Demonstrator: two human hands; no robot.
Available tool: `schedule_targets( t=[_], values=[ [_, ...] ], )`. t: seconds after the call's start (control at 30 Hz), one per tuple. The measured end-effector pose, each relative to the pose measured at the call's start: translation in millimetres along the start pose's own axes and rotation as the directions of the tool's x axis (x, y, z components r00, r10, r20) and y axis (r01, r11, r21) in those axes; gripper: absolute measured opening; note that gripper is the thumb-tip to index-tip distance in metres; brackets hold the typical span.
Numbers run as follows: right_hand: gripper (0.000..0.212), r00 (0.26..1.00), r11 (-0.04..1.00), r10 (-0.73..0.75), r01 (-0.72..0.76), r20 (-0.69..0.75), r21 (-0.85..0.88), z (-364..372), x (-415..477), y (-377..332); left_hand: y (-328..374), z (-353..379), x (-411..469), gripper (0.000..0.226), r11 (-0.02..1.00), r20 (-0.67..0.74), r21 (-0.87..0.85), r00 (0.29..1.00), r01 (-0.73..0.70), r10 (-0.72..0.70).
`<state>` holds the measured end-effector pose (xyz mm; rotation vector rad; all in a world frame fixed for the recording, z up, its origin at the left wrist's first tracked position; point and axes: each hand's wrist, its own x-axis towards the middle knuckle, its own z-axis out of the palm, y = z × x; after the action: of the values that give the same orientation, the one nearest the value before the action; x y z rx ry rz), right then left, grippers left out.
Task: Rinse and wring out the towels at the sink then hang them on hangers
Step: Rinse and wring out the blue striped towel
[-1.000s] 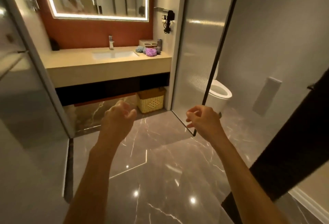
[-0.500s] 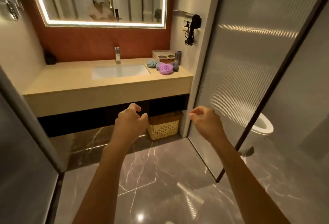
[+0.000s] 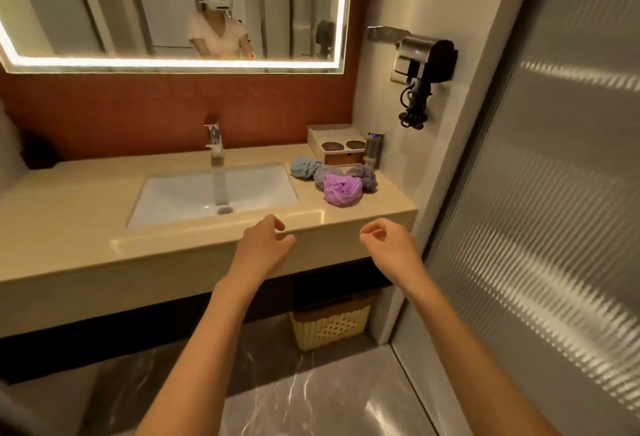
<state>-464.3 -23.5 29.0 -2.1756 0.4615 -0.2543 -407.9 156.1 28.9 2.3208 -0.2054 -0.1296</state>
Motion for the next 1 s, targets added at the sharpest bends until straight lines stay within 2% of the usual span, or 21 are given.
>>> schedule_targets(
  t=[0.27, 0.53, 0.63, 0.73, 0.87, 1.0],
  values=[
    [0.022, 0.993, 0.993, 0.121, -0.121, -0.018, -0.005, 55, 223, 4, -4, 24, 250, 0.032, 0.999, 0.107, 0.025, 0.994, 0.032, -0.035],
    [0.028, 0.987, 0.985, 0.16, -0.161, -0.025, -0.055, 100, 392, 6, -19, 40, 428, 0.033, 0.994, 0.143, 0.102, 0.99, -0.025, 0.01],
    [0.029, 0.985, 0.981, 0.173, -0.172, 0.005, -0.088, 124, 464, 16, -31, 58, 496, 0.037, 0.995, 0.168, 0.102, 0.986, -0.002, -0.015],
    [0.031, 0.986, 0.978, 0.148, -0.134, 0.08, -0.158, 145, 521, 25, -37, 79, 545, 0.04, 0.993, 0.233, 0.119, 0.971, 0.018, -0.045],
    [0.034, 0.983, 0.961, 0.109, -0.065, 0.149, -0.268, 168, 578, 34, -44, 110, 593, 0.05, 0.988, 0.35, 0.147, 0.937, -0.046, -0.008],
    [0.032, 0.948, 0.907, 0.081, 0.058, 0.307, -0.418, 188, 618, 45, -55, 137, 626, 0.06, 0.97, 0.319, 0.231, 0.948, -0.07, -0.008]
  ],
)
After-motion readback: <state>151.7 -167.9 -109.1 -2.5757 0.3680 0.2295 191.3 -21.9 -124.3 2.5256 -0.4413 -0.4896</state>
